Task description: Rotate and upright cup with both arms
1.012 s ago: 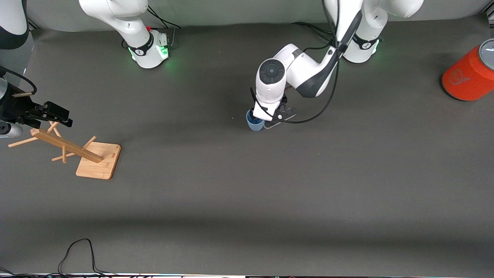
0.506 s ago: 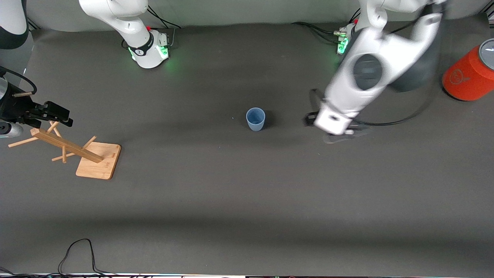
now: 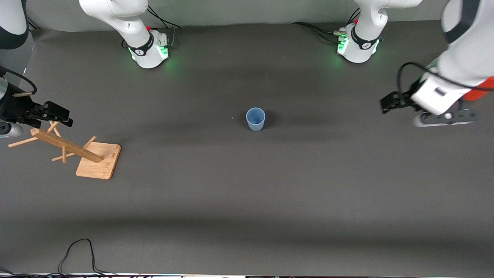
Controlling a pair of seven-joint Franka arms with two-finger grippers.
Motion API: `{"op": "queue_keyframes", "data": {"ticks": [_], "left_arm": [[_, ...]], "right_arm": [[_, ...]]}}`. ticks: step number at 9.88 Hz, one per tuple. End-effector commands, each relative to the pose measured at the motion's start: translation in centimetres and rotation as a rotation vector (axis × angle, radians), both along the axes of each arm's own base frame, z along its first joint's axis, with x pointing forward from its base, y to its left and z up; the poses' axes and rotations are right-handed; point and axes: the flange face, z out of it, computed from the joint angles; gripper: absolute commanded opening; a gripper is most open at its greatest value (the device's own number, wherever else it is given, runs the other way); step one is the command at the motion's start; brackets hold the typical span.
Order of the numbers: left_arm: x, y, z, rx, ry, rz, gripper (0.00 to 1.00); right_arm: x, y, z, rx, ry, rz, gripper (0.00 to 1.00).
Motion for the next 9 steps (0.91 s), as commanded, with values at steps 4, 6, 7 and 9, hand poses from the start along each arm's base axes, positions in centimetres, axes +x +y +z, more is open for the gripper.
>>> {"op": "queue_keyframes", "data": {"ticks": [4,6,7,9], "left_arm": [[-2.5,5.3,4.4,0.010,-0.022,-0.031,1.00],[-2.3,4.9,4.6,0.008,-0.033,-0.063,1.00],[-2.1,4.5,4.4,0.008,-0.031,-0.072,1.00],[-1.9,4.4,4.4,0.008,-0.039,-0.073,1.00]], "right_arm": [[-0.2,0.1,0.3,0.018,-0.002,-0.017,1.00],[-0.2,0.1,0.3,0.018,-0.002,-0.017,1.00],[-0.2,0.1,0.3,0.018,-0.002,-0.017,1.00],[-0.2,0.1,0.3,0.018,-0.002,-0.017,1.00]]}}
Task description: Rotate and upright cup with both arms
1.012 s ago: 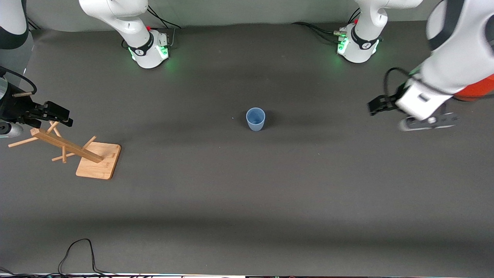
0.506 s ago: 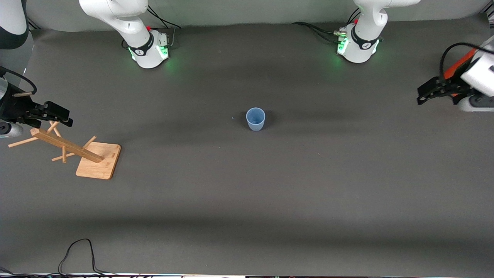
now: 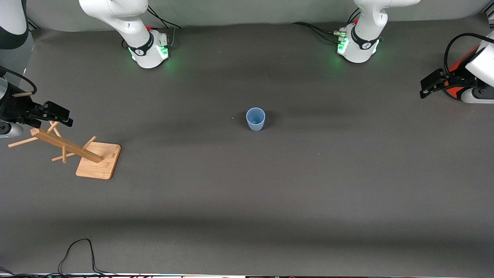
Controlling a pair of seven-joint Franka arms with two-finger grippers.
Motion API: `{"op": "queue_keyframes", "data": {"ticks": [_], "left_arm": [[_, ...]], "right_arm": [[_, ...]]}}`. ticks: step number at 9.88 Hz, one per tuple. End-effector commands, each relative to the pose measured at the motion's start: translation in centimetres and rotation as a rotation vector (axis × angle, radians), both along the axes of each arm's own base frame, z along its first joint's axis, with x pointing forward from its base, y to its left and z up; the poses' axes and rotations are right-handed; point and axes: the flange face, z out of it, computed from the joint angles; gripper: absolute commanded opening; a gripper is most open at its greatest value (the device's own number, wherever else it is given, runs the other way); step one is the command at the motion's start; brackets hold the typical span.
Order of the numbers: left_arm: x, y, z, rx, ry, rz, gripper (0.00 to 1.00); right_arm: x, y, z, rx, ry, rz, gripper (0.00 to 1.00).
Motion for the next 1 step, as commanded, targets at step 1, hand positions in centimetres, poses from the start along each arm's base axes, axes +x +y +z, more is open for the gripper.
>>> {"op": "queue_keyframes", "data": {"ticks": [1], "left_arm": [[0.20,-0.16,0.54,0.011,-0.011,-0.022,1.00]], "right_arm": [[-0.16,0.12,0.32,0.018,-0.002,-0.016,1.00]]}}
